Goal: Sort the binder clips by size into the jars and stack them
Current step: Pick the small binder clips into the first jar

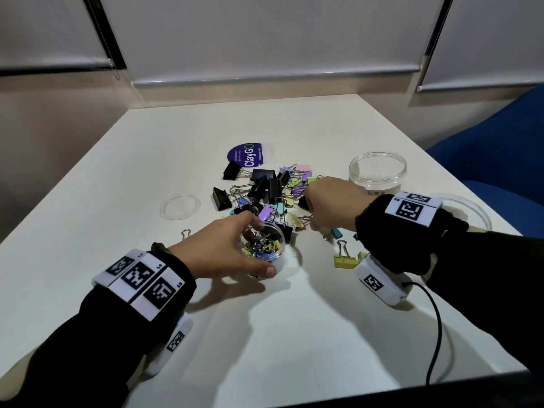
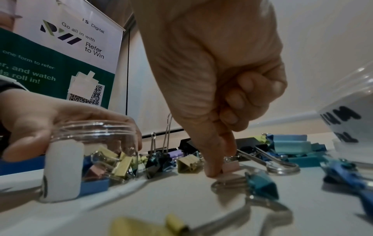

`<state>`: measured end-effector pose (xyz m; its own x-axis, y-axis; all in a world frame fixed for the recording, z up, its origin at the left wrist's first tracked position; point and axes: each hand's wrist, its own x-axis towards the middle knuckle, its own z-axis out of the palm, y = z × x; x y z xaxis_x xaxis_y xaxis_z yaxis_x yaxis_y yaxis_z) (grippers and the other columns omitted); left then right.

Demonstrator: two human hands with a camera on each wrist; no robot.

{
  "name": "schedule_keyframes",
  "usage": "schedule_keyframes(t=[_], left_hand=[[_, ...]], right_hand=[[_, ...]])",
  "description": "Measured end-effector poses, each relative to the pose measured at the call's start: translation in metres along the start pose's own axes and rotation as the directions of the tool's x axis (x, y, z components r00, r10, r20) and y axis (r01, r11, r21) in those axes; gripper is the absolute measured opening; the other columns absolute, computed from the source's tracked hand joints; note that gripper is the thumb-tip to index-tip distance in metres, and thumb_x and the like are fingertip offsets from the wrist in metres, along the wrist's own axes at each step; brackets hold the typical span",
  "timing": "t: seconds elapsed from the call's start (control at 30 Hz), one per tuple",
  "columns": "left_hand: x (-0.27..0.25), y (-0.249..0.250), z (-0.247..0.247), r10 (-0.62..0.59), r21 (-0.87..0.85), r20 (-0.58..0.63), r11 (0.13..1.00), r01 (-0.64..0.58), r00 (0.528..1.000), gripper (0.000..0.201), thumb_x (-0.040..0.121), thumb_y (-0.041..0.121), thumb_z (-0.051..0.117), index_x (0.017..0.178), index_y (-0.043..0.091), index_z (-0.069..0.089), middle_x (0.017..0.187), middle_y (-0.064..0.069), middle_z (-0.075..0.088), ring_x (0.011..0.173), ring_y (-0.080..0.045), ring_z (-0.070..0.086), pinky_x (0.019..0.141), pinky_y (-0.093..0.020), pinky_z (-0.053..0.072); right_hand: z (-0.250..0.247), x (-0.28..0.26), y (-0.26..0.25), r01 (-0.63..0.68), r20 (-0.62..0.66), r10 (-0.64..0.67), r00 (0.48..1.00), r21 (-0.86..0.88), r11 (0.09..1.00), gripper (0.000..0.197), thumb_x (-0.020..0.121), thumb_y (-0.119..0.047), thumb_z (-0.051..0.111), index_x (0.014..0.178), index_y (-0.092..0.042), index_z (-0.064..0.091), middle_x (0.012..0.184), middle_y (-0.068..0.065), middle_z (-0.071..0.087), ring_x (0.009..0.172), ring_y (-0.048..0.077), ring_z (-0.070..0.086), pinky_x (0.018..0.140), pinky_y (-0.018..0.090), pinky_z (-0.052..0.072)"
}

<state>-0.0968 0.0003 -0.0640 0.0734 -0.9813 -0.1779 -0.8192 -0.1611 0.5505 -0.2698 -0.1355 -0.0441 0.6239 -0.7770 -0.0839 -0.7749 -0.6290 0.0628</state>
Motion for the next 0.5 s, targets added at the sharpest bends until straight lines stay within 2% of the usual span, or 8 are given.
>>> schedule_keyframes(t=[0.07, 0.13, 0.23, 0.3, 0.43, 0.5], left_hand=[[0.000, 0.000, 0.000, 0.003, 0.005, 0.003, 1.000, -0.003, 1.000, 0.076, 0.058, 0.056, 0.084, 0.123, 0.038, 0.048, 0.115, 0.013, 0.058, 0.092, -0.003, 0.058, 0.081, -0.026, 0.047], [0.000, 0.001, 0.000, 0.004, 0.000, 0.007, 1.000, -0.004, 1.000, 0.077, 0.059, 0.055, 0.084, 0.124, 0.037, 0.047, 0.117, 0.012, 0.057, 0.089, -0.001, 0.056, 0.078, -0.025, 0.045], [0.000, 0.001, 0.000, 0.005, -0.004, 0.007, 1.000, -0.005, 1.000, 0.077, 0.059, 0.054, 0.084, 0.124, 0.036, 0.048, 0.117, 0.011, 0.058, 0.085, 0.000, 0.056, 0.076, -0.025, 0.045], [0.000, 0.001, 0.000, 0.001, -0.008, 0.010, 1.000, -0.001, 1.000, 0.076, 0.059, 0.054, 0.085, 0.123, 0.037, 0.048, 0.116, 0.010, 0.059, 0.084, -0.002, 0.058, 0.078, -0.027, 0.048], [-0.001, 0.001, 0.000, 0.008, -0.008, 0.009, 1.000, -0.008, 1.000, 0.075, 0.058, 0.055, 0.084, 0.122, 0.037, 0.048, 0.115, 0.011, 0.059, 0.088, -0.003, 0.058, 0.078, -0.026, 0.047], [-0.001, 0.000, 0.000, 0.014, -0.009, 0.007, 1.000, -0.014, 1.000, 0.075, 0.059, 0.055, 0.084, 0.121, 0.037, 0.048, 0.115, 0.011, 0.059, 0.088, -0.002, 0.057, 0.078, -0.026, 0.046]], right_hand=[[-0.001, -0.002, 0.000, 0.001, 0.023, -0.001, 1.000, -0.001, 1.000, 0.015, 0.072, -0.012, 0.075, 0.083, -0.007, 0.065, 0.071, 0.008, 0.058, 0.067, 0.023, 0.052, 0.046, 0.020, 0.033], [-0.003, -0.004, 0.000, 0.002, 0.069, -0.002, 0.998, 0.001, 1.000, 0.014, 0.072, -0.010, 0.073, 0.071, -0.008, 0.059, 0.063, 0.006, 0.053, 0.062, 0.022, 0.049, 0.044, 0.019, 0.031], [-0.005, -0.005, 0.000, -0.017, 0.115, 0.014, 0.993, 0.026, 1.000, 0.027, 0.072, -0.007, 0.069, 0.057, -0.010, 0.046, 0.053, 0.002, 0.041, 0.047, 0.016, 0.040, 0.040, 0.018, 0.027], [-0.002, -0.006, 0.000, -0.025, 0.145, 0.011, 0.989, 0.097, 0.995, 0.034, 0.072, -0.010, 0.067, 0.053, -0.011, 0.039, 0.050, 0.002, 0.036, 0.045, 0.017, 0.034, 0.043, 0.019, 0.024], [-0.009, -0.011, -0.001, -0.083, 0.150, 0.055, 0.987, 0.187, 0.979, 0.020, 0.080, -0.013, 0.053, 0.064, -0.010, 0.041, 0.059, 0.004, 0.038, 0.052, 0.018, 0.033, 0.046, 0.023, 0.024], [-0.019, -0.014, -0.002, -0.094, 0.137, 0.060, 0.989, 0.260, 0.961, 0.016, 0.085, -0.012, 0.046, 0.070, -0.004, 0.044, 0.065, 0.012, 0.042, 0.059, 0.025, 0.038, 0.048, 0.029, 0.028]])
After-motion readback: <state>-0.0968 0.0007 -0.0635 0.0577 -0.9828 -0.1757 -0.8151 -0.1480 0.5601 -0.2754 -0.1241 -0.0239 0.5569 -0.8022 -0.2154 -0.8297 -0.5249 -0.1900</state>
